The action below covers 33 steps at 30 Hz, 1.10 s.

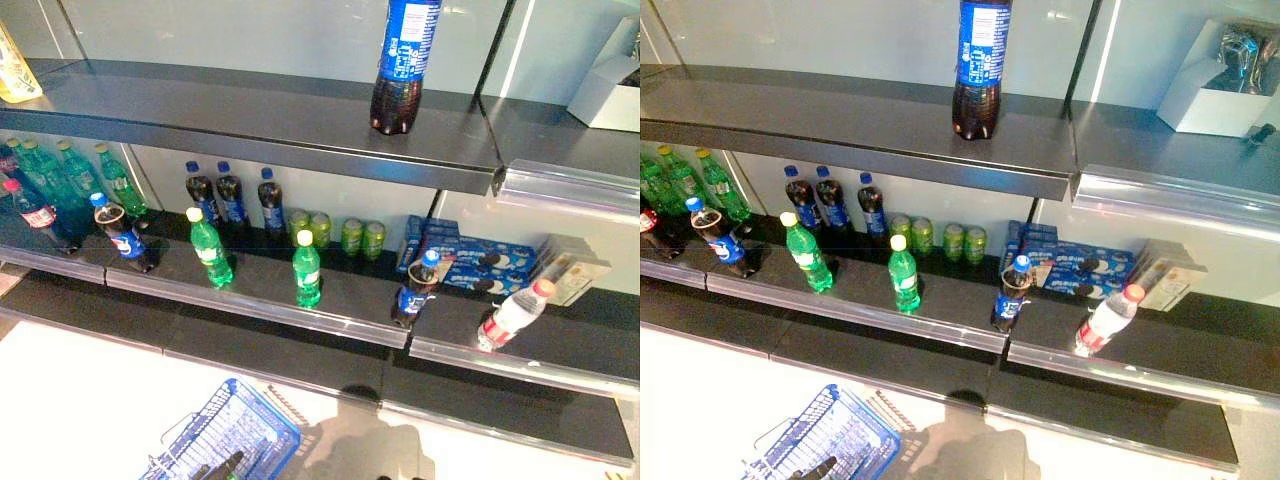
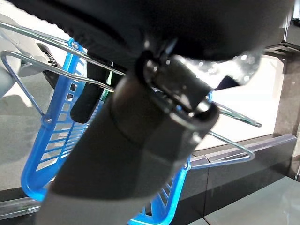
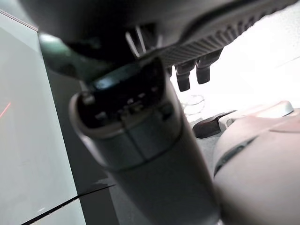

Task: Pick up the drink and place into the basket.

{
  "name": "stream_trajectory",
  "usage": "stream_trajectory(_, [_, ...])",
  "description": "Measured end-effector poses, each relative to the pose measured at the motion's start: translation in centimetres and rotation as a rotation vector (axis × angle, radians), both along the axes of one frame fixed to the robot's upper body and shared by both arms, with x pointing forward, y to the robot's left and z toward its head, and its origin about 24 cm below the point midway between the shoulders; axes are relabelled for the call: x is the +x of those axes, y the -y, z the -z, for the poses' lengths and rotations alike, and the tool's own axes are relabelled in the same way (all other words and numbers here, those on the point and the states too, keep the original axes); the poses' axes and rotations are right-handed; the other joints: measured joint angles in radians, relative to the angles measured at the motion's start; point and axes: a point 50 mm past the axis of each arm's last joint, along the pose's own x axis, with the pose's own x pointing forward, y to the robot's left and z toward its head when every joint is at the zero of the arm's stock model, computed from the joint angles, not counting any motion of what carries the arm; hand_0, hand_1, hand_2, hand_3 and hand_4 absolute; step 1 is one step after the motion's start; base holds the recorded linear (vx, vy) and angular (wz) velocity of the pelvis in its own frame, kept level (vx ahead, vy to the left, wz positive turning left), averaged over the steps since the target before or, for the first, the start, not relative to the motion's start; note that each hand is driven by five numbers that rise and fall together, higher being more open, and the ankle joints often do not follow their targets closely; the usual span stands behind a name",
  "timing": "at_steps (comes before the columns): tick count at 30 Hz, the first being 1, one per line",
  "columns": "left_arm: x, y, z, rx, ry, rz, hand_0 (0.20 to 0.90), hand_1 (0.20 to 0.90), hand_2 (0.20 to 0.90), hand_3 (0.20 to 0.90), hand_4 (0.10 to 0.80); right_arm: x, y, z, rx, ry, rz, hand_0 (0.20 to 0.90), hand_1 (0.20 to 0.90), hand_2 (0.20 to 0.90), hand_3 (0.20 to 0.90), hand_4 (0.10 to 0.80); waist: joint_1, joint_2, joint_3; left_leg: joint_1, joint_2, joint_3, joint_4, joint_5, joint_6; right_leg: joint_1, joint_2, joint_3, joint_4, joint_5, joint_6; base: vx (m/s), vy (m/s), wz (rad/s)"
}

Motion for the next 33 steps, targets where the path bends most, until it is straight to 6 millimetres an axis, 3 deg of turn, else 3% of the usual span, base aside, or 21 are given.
stream_trajectory(17, [-0.2,0.0,0.0,0.000,-0.008,0.001,0.300,0.300,0.300,0.200,0.100,-1.3,0.6,0.1,-0.082,-0.116,0.093,0.900,0.900,0.900,0.900,0.800,0.000,-0.001,-0.001,0.016,-0.001,0.002,0.000,-0.003,-0.001,0.015,0.000,0.002,0.000,-0.004,0.001,0.000,0.000,0.00])
stream_trajectory(23, [-0.3,0.0,0.0,0.000,-0.009,-0.001,0.300,0.300,0.300,0.200,0.100,-5.3,1.2,-0.1,-0.202,-0.337,0.143,0.900,0.900,0.900,0.900,0.800,-0.001,0.001,-0.001,0.016,-0.001,0.003,0.000,-0.004,0.000,0.015,-0.001,0.002,0.000,-0.004,0.001,0.000,0.000,0.00])
stream_trajectory(26, [-0.3,0.0,0.0,-0.001,-0.011,0.000,0.300,0.300,0.300,0.200,0.100,-6.2,1.8,-0.4,-0.264,-0.371,0.231,0.900,0.900,0.900,0.900,0.800,-0.007,0.002,-0.003,0.017,-0.001,0.004,0.000,-0.004,0.000,0.015,-0.001,0.003,0.000,-0.003,0.001,0.000,0.000,0.00])
stream_trajectory(28, [-0.4,0.0,0.1,-0.001,-0.013,0.000,0.300,0.300,0.300,0.200,0.100,-6.1,2.3,-0.6,-0.303,-0.369,0.254,0.900,0.900,0.900,0.900,0.800,-0.010,0.002,-0.004,0.018,-0.001,0.005,0.000,-0.004,0.000,0.015,-0.001,0.005,0.000,-0.003,0.001,0.000,0.000,0.00])
stream_trajectory(33, [-0.5,-0.2,0.1,-0.011,-0.024,0.001,0.300,0.300,0.300,0.200,0.100,-3.4,5.5,-1.9,-0.496,-0.216,0.356,0.900,0.900,0.900,0.900,0.800,-0.007,-0.001,-0.009,0.026,0.000,0.018,-0.001,-0.004,0.000,0.015,0.001,0.022,0.000,-0.004,0.002,-0.008,-0.019,-0.07])
